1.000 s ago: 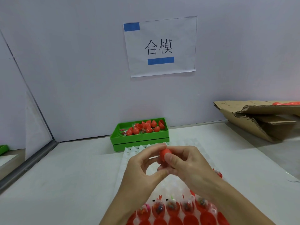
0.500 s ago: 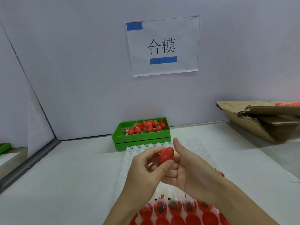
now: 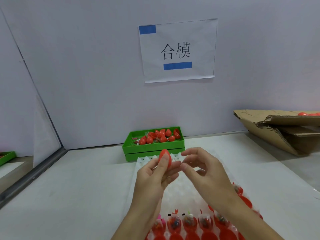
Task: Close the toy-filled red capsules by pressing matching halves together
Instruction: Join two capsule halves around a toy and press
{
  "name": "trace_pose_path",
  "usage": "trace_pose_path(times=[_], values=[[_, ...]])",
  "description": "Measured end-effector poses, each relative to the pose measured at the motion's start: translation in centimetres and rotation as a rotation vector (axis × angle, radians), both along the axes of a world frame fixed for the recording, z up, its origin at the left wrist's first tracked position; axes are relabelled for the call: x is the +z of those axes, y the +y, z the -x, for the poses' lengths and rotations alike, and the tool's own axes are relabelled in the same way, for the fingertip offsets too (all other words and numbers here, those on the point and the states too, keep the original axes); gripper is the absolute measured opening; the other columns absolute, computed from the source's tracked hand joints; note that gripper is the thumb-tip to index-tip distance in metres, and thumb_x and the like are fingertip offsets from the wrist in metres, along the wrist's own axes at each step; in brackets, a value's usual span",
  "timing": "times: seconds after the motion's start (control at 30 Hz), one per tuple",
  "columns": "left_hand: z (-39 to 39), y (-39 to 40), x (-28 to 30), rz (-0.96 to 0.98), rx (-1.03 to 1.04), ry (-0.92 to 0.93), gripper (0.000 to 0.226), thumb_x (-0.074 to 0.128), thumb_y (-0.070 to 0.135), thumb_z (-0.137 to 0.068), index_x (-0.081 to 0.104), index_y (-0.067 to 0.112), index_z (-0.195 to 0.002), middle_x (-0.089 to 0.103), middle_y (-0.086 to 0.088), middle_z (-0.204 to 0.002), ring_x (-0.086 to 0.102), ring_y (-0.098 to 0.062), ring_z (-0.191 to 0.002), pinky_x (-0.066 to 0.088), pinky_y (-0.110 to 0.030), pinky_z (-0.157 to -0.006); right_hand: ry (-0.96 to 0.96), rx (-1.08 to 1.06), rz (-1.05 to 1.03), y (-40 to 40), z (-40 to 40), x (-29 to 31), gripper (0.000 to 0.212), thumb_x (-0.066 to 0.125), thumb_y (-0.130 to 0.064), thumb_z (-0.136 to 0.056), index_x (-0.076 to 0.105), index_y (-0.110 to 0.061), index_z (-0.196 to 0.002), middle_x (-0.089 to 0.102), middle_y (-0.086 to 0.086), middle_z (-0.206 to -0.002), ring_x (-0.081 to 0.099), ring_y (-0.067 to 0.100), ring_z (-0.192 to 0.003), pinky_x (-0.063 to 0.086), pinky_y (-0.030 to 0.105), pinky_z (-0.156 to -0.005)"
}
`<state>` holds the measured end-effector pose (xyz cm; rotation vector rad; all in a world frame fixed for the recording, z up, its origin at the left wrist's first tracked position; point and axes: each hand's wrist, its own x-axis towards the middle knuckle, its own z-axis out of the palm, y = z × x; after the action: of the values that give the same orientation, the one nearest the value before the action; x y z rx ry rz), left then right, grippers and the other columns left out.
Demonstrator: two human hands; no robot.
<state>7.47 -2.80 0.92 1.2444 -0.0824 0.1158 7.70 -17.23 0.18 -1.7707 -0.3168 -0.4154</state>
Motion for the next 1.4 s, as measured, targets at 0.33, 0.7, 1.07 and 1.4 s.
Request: trace_pose_path(times=[0.33,0.7,1.07,1.4], values=[[0.4,0.0,0.4,0.216,-0.208,0.184,0.054,0.058,0.043,-0.082,0.066,-0.008,-0.097,0.07,-0.033,-0.097,0.072,-0.044,-0.087,0.062,-0.04,-0.071,-0.174,-0.005,0.242,0.5,0.3,-0.2,0.059,0.084,-0.024,-0.078,0.057,-0.043,-0.127,0.059,-0.033,-0.119,0.055,-0.002,-0.117,0.046,0.015,-0.088],[0.4,0.3,0.2,-0.326,-0.055,-0.167,0.059,0.076,0.064,-0.071,0.065,0.024,-0.112,0.074,0.004,-0.104,0.071,-0.016,-0.098,0.06,-0.032,-0.077,-0.215,0.016,0.001,0.1,0.0,0.2,0.04,0.078,-0.01,-0.079,0.068,-0.026,-0.115,0.074,-0.013,-0.101,0.07,0.007,-0.098,0.055,0.017,-0.083],[0.2,1.1,-0.3,-0.61,0.066,-0.49,0.043,0.076,0.006,-0.083,0.072,0.038,-0.111,0.07,0.023,-0.113,0.063,0.002,-0.111,0.053,-0.016,-0.088,0.14,0.356,-0.415,0.6,-0.8,-0.9,0.062,0.085,-0.066,-0.06,0.08,-0.022,-0.103,0.076,0.015,-0.098,0.073,0.031,-0.101,0.058,0.029,-0.087],[0.4,1.2,-0.3,-0.678,0.073,-0.53,0.043,0.073,0.006,-0.083,0.069,0.032,-0.117,0.071,0.018,-0.109,0.063,-0.006,-0.109,0.053,-0.025,-0.091,0.455,0.557,-0.753,0.6,-0.1,0.1,0.037,0.056,-0.024,-0.091,0.075,0.005,-0.1,0.069,0.026,-0.103,0.07,0.033,-0.106,0.058,0.03,-0.086]])
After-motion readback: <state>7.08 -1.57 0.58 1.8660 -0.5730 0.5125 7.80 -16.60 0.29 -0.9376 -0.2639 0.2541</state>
